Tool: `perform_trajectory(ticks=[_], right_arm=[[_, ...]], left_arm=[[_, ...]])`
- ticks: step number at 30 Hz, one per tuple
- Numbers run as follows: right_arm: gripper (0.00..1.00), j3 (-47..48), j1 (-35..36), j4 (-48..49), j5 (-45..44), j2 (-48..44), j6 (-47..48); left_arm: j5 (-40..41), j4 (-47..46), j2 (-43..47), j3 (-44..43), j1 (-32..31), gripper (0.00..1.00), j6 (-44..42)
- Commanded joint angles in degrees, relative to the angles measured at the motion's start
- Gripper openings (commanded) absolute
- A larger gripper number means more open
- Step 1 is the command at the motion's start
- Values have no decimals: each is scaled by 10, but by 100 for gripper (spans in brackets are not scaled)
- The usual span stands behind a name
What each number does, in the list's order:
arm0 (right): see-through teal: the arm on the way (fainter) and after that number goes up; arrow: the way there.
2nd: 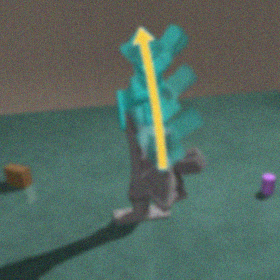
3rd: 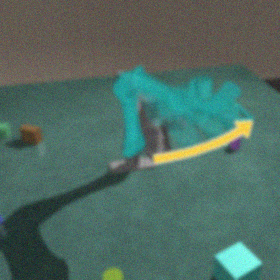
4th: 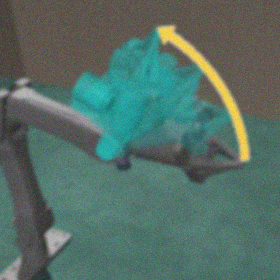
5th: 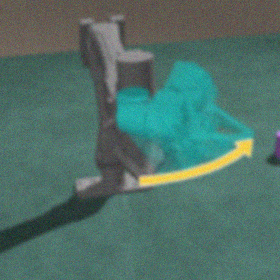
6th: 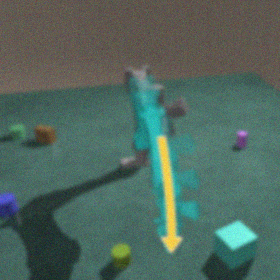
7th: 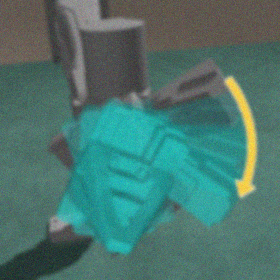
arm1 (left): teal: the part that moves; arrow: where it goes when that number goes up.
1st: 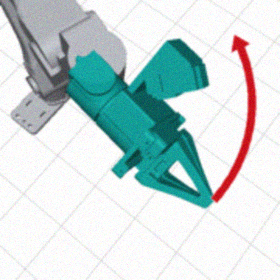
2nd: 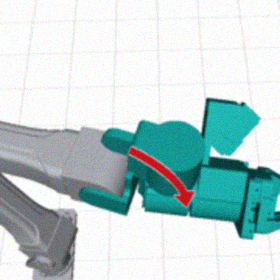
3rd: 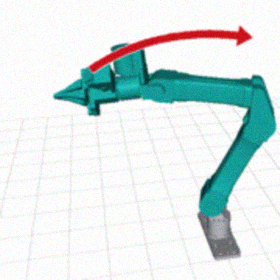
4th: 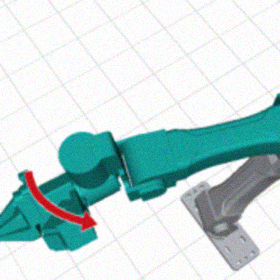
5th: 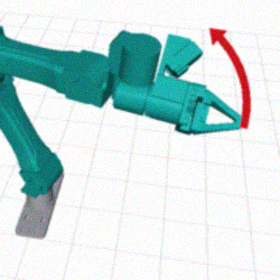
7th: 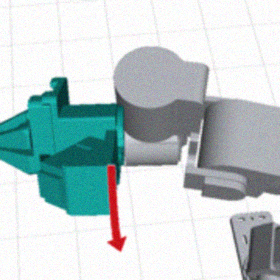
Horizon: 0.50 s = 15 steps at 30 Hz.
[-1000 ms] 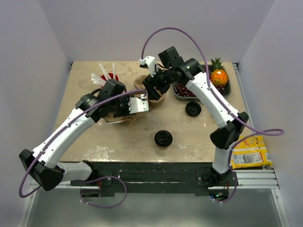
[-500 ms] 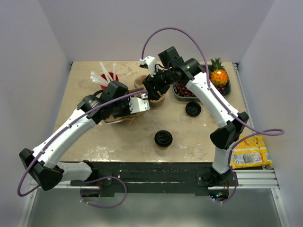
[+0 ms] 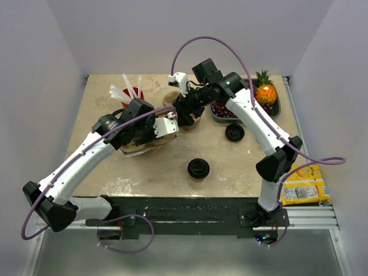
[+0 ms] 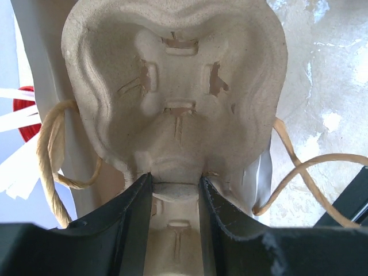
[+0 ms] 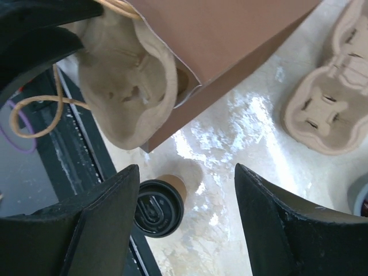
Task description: Pack the takeout coffee
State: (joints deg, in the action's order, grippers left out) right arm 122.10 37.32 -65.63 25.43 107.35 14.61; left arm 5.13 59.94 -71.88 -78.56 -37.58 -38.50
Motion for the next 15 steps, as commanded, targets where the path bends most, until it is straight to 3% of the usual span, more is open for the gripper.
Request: perform_trajectory(ticks=[1, 6, 10, 15], right_arm=[[70, 19, -1, 13, 51, 0, 13], [67, 4, 0, 62, 57, -5, 9], [68, -84, 1, 189, 47, -43, -23], [69, -71, 13, 182, 67, -24, -40]], left_arm=[[9, 12, 16, -23, 13, 0, 7], [13, 5, 28, -9, 29, 0, -9], [-5, -38, 51, 14, 56, 0, -18], [-43, -68, 59, 23, 99, 0, -17]])
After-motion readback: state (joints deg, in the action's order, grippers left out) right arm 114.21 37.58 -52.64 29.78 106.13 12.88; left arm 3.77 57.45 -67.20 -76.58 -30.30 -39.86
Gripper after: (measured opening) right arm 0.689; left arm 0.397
